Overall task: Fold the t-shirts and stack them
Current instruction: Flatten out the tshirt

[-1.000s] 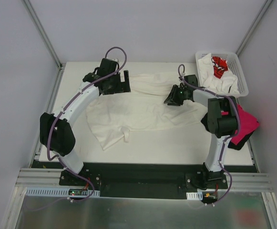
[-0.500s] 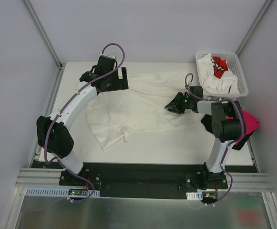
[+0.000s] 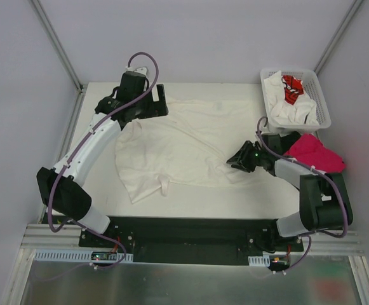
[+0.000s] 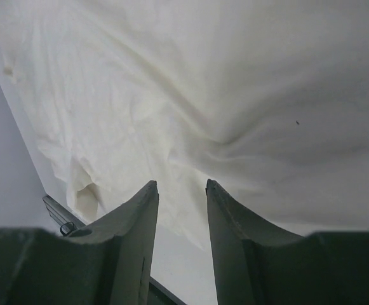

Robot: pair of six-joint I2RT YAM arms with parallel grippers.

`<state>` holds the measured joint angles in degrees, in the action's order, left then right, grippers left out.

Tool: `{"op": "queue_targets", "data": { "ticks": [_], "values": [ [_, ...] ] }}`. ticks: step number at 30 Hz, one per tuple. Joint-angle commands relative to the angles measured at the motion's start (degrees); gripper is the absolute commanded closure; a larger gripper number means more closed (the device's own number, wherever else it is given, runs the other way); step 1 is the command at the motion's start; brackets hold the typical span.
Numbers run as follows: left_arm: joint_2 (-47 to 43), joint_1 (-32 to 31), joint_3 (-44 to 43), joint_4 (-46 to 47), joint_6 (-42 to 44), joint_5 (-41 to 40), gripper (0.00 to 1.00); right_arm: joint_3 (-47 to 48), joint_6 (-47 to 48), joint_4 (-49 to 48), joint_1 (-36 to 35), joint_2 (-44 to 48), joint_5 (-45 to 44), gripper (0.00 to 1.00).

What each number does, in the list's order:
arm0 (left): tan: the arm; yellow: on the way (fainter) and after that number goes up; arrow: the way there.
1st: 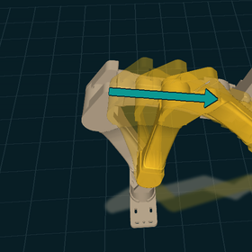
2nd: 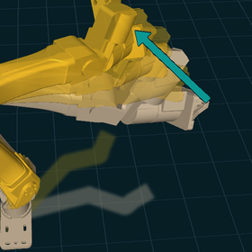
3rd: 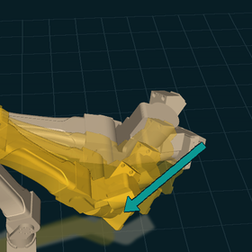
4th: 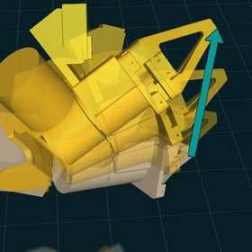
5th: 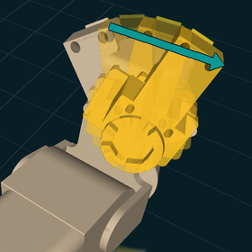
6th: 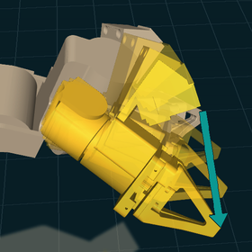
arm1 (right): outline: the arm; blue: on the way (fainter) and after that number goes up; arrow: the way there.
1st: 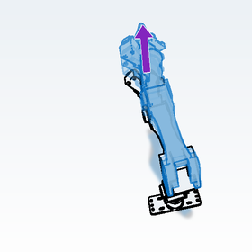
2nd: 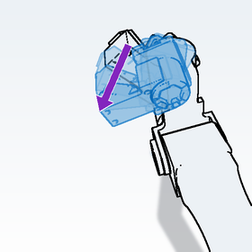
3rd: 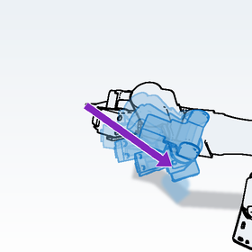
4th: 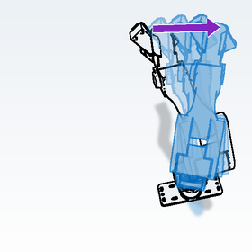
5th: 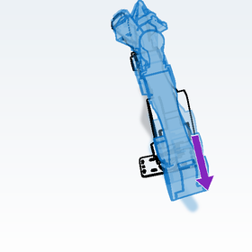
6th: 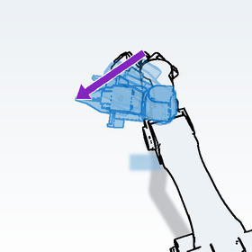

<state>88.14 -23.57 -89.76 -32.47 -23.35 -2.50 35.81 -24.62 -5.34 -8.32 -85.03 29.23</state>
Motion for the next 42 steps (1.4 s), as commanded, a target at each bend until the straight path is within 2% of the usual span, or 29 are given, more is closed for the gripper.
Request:
{"op": "queue_targets", "data": {
  "ticks": [1,6,13,17,20,24,33,42],
  "values": [
    [-1.83,0.11,1.25,-0.4,-0.55,-0.58,0.01,3.29,2.91,4.63,-0.03,4.79,-1.9,0.6],
    [-0.43,0.11,2.74,-0.05,-1.78,0.48,0.01,11.26,5.63,7.36,0.23,5.32,-5.76,0.57],
    [-0.16,0.02,3.62,0.91,-3.8,2.24,0.01,28.92,8.53,7.81,1.46,-10.04,-9.36,0.6],
    [-1.74,0.11,4.59,1.62,-3.54,2.33,0.01,41.57,7.75,9.47,2.6,-25.66,-3.23,0.64],
    [-3.06,0.02,5.2,1.88,-2.84,2.07,0.01,48.62,5.29,10.0,3.31,-31.84,0.47,0.66],
    [-4.29,0.02,5.73,1.97,-2.48,1.71,0.01,53.91,4.93,10.44,3.48,-38.35,1.88,0.66],
    [-6.22,0.02,7.75,2.15,-3.45,2.24,0.01,60.07,1.95,10.27,4.45,-44.51,4.51,0.65],
    [-11.22,0.02,10.56,2.67,-3.81,2.41,0.01,69.91,-1.04,10.53,5.94,-52.51,7.76,0.55]
  ]
}}
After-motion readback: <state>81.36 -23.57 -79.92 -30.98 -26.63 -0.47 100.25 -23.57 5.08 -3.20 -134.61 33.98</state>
